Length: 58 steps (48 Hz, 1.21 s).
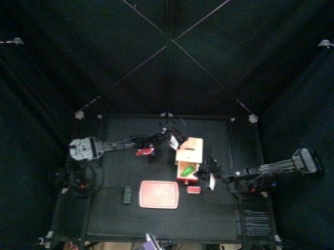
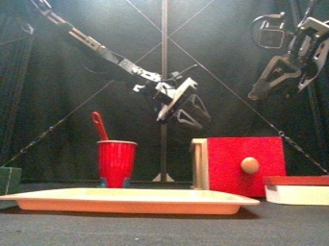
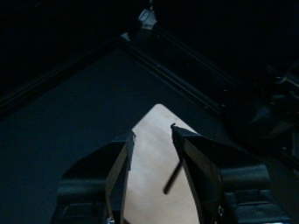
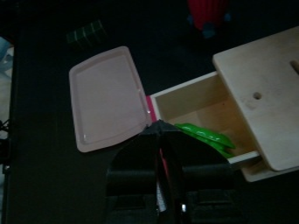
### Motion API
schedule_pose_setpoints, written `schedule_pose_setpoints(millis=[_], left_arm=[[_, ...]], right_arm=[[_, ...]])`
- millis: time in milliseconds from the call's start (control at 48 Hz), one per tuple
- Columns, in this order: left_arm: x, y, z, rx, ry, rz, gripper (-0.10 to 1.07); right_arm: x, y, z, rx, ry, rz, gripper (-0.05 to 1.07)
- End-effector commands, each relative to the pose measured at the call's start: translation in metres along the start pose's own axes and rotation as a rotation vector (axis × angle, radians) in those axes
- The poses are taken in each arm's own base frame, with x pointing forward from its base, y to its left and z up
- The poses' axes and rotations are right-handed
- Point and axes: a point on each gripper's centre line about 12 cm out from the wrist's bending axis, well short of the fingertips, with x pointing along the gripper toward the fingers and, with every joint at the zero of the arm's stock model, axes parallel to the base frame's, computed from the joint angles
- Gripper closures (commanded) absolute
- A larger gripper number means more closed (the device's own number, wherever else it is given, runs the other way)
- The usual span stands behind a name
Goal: Close drawer
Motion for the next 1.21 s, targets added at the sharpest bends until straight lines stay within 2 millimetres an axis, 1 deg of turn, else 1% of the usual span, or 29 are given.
schedule_pose_setpoints(millis=[0, 42, 167, 271, 396, 792, 1021, 1188], left_arm=[[0.007, 0.004, 0.021, -0.036, -0.011, -0.002, 0.19], [0.012, 0.009, 0.021, -0.056, 0.01, 0.004, 0.19], [0.025, 0.015, 0.019, -0.101, 0.065, 0.005, 0.19], [0.034, 0.015, 0.014, -0.11, 0.12, -0.002, 0.19], [0.039, 0.012, 0.011, -0.107, 0.143, -0.008, 0.19], [0.041, 0.013, -0.006, -0.107, 0.217, -0.005, 0.19], [0.042, 0.014, -0.011, -0.105, 0.244, -0.003, 0.19], [0.041, 0.014, -0.014, -0.105, 0.274, -0.004, 0.19]], right_arm=[[0.003, 0.006, 0.0, -0.013, 0.009, 0.025, 0.73], [0.005, 0.007, -0.002, -0.017, 0.021, 0.028, 0.73], [0.013, 0.012, -0.007, -0.035, 0.054, 0.04, 0.73], [0.02, 0.013, -0.01, -0.055, 0.075, 0.039, 0.73], [0.027, 0.014, -0.012, -0.065, 0.1, 0.032, 0.73], [0.048, 0.019, -0.023, -0.076, 0.173, 0.033, 0.73], [0.053, 0.022, -0.02, -0.078, 0.174, 0.039, 0.73], [0.055, 0.02, -0.02, -0.095, 0.176, 0.032, 0.73]])
